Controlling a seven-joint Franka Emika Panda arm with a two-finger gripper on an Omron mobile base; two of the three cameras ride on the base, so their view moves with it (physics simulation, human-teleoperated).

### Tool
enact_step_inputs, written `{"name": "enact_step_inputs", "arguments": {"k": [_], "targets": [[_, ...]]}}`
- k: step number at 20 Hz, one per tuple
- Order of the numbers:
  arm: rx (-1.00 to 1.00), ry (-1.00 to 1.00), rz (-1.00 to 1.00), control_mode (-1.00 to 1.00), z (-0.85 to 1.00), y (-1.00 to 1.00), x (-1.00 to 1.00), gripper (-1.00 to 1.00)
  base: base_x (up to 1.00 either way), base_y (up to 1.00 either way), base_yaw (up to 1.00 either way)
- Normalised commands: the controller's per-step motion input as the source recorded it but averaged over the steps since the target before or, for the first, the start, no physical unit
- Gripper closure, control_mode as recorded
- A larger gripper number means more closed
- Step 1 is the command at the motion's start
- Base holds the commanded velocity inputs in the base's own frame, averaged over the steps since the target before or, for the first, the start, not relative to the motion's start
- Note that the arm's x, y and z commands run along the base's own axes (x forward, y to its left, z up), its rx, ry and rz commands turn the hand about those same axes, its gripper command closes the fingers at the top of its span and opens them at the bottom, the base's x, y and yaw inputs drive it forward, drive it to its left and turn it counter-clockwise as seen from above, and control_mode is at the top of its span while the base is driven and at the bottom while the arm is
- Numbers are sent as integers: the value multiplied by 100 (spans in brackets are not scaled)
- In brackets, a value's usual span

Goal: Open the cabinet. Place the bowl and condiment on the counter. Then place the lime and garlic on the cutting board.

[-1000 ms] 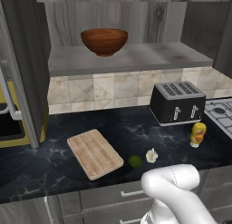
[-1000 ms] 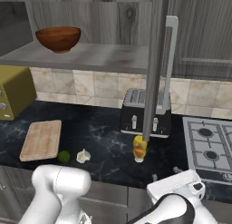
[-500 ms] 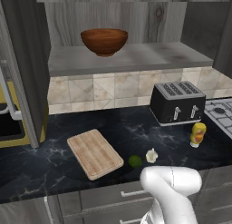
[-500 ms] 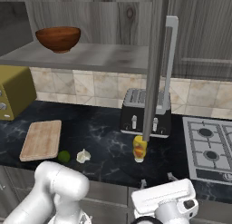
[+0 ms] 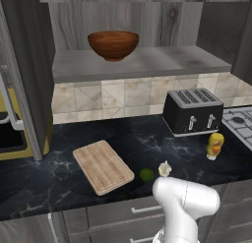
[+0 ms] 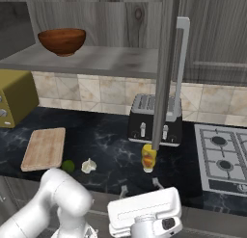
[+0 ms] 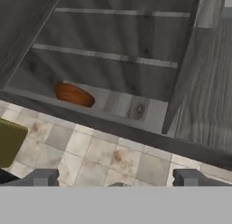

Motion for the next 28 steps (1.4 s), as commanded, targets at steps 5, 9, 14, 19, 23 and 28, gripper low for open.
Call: {"name": "enact_step_inputs", "arguments": {"k": [5,9,14,19,23,28], "targets": [[-9,-21,0,-100,54,85,-7,-100,0,0,0],[-5,-21,0,-100,61,71,-1,-100,0,0,0],[-2,-20,0,-100,64,49,-10,-100,0,0,0],[0,-15,0,-100,64,41,-15,-100,0,0,0],[-2,-10,0,-100,54,51,-14,-100,0,0,0],[-7,-6,0,-100,40,64,-5,-100,0,0,0]]}}
